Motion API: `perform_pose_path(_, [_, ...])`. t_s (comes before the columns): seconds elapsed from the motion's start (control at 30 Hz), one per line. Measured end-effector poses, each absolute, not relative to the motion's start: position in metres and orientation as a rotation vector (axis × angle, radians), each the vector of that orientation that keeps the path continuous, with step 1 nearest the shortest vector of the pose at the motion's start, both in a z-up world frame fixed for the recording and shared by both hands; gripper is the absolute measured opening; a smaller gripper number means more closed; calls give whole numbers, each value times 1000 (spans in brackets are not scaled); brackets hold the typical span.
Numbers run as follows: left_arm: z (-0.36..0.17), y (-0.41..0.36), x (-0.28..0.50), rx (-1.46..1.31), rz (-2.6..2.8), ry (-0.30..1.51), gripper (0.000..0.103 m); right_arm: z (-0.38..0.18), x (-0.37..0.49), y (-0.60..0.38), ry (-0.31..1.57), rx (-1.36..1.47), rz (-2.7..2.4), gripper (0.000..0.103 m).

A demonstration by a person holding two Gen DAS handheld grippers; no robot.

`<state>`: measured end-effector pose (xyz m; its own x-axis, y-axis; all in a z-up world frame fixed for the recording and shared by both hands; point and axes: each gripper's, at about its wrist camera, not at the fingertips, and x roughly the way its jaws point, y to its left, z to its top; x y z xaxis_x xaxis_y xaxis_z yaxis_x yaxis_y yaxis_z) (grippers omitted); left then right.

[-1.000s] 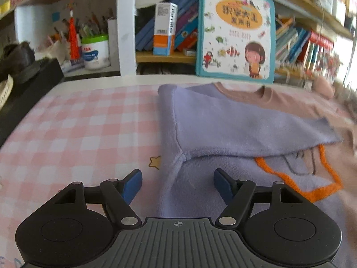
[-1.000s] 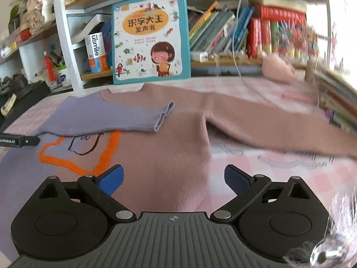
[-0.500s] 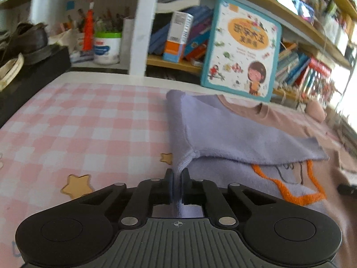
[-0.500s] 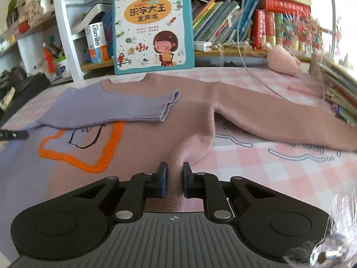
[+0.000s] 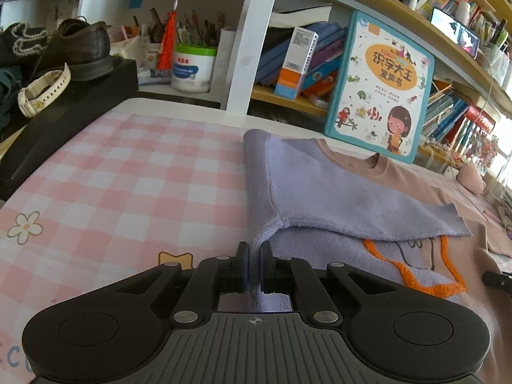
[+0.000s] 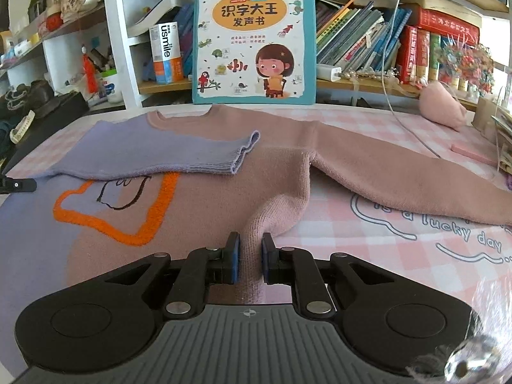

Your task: Fold clothes

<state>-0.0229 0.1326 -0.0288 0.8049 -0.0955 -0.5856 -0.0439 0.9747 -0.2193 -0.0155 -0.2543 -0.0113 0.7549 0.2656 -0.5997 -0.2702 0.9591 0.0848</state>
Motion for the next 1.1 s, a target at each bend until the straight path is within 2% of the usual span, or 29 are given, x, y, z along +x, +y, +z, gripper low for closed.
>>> perform_pose_path(0.17, [-17,123,-26,-196,-55,587,8,-11,-14,-255,656,-7,290,14])
perform_pose_path(0.27, [-9,117,-28,-177,-71,558,9,-10,-15,-253,657,-19,279,18])
perform_pose_path(0.33, [-4,113,-29,-164,-81,538,9,-8,-17,-253,649,-24,275,32])
perform_pose_path(0.37, [-2,111,-30,-157,-86,528,11,-7,-18,-253,641,-24,274,45])
perform_pose_path(0.47, [6,106,-31,-138,-102,499,28,-1,-20,-254,609,-14,264,60])
perform_pose_path(0.5, [8,103,-32,-132,-111,489,34,2,-20,-255,598,-11,256,71])
perform_pose_path(0.57, [10,91,-29,-111,-160,472,40,6,-21,-259,583,-2,234,77])
perform_pose_path(0.67, [11,72,-25,-75,-232,453,50,9,-22,-269,576,21,192,78])
perform_pose_path(0.83, [-2,43,-20,-28,-304,466,57,14,-24,-286,564,59,123,78])
perform_pose_path(0.9, [-7,37,-21,-2,-316,464,67,15,-26,-293,562,75,95,78])
perform_pose_path(1.1, [-15,26,-28,65,-346,441,79,12,-32,-306,565,100,11,78])
